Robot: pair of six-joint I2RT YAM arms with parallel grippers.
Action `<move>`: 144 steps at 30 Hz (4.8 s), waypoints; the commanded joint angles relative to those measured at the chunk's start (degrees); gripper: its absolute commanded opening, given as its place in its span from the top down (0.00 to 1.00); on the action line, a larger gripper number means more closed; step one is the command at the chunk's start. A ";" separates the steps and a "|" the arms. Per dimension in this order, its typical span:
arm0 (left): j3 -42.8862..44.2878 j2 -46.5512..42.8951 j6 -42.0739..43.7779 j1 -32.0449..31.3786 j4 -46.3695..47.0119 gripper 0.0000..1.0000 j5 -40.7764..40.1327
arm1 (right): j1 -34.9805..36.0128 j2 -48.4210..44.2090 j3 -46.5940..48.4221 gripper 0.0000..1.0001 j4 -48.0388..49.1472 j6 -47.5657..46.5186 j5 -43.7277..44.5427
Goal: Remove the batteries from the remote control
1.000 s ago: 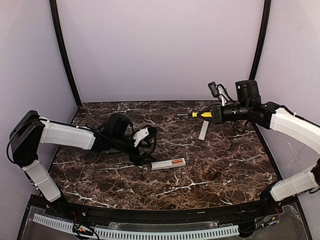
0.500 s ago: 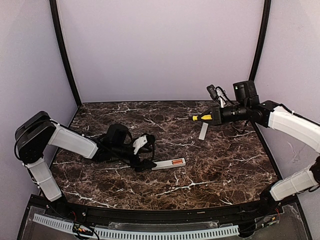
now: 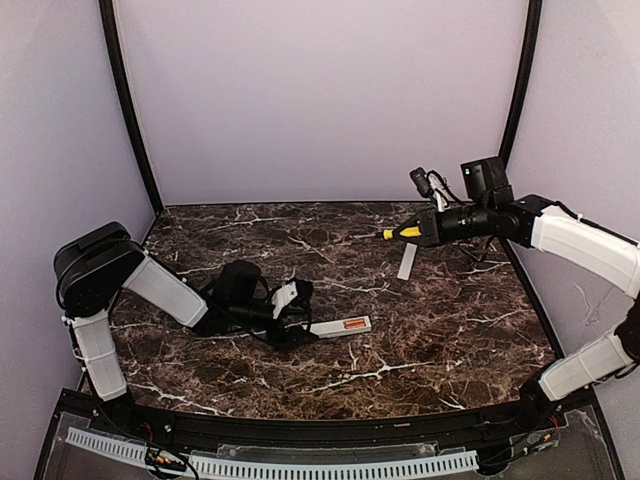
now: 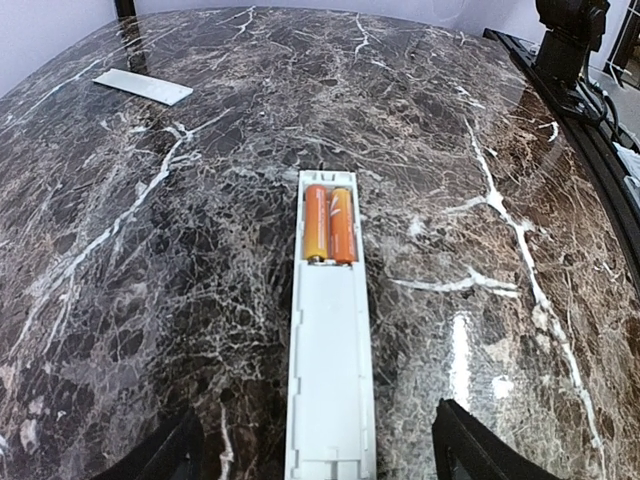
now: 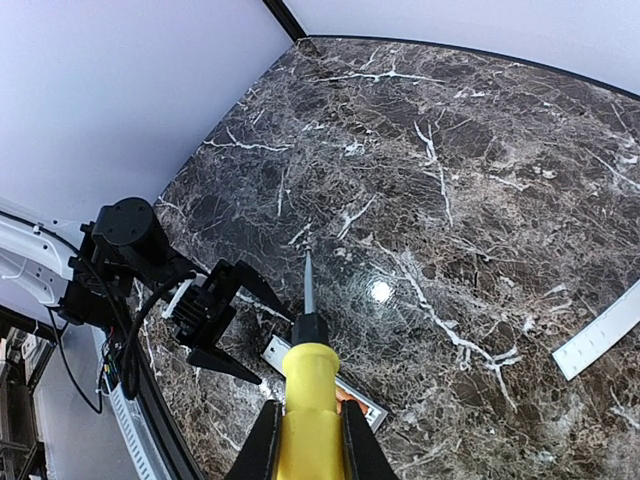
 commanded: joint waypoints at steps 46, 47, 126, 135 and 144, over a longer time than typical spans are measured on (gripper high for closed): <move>3.08 -3.92 12.81 -6.90 -3.87 0.99 -13.91 | 0.23 2.03 8.92 1.00 -24.00 -5.90 2.40; 3.17 -4.18 13.42 -7.12 -4.92 0.99 -15.07 | 0.61 2.25 9.26 1.00 -24.87 -6.19 2.76; 6.08 -5.14 15.72 -11.26 -12.95 1.00 -26.66 | 10.59 15.92 6.84 1.00 -22.69 2.79 14.64; 6.42 -4.81 15.62 -11.42 -13.36 1.00 -26.66 | 10.60 16.00 7.32 1.00 -22.03 2.94 14.25; 6.64 -4.74 15.61 -11.54 -13.57 1.00 -26.90 | 10.64 17.03 7.74 1.00 -21.94 2.76 13.15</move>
